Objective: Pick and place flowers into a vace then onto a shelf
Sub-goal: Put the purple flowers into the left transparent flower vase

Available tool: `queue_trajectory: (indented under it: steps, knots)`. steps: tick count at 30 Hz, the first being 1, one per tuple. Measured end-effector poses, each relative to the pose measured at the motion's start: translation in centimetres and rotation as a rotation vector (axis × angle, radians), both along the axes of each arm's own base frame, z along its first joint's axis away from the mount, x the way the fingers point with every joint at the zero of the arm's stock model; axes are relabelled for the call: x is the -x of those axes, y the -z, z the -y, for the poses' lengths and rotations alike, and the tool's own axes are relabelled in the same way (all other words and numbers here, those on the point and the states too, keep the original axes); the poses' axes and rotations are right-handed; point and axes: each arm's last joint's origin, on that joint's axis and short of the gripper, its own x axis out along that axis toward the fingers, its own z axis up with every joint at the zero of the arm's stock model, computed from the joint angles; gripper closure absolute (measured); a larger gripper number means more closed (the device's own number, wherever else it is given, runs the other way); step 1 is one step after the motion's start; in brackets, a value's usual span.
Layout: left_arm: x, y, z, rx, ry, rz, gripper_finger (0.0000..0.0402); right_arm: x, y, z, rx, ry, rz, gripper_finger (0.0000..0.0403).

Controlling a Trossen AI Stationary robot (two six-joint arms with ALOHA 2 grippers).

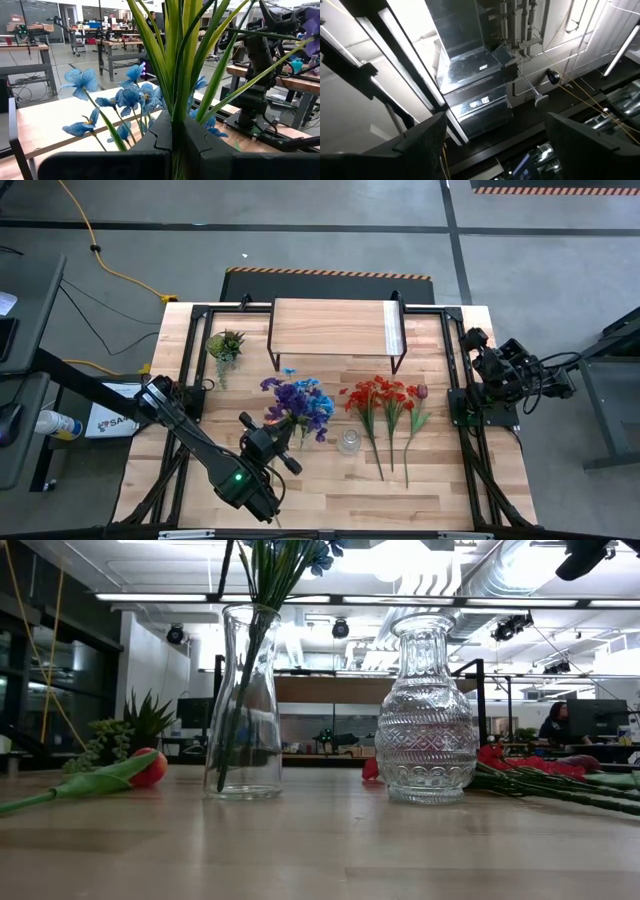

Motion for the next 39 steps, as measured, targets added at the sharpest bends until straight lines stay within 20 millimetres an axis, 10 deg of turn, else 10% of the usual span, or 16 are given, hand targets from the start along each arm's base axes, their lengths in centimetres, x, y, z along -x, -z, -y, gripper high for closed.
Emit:
queue_trajectory:
  steps: [39]
  knots:
    - [-0.78, 0.05, -0.6, 0.033, -0.027, 0.039, 0.0358, -0.3, 0.22, 0.09, -0.036, 0.026, -0.045, 0.0075]
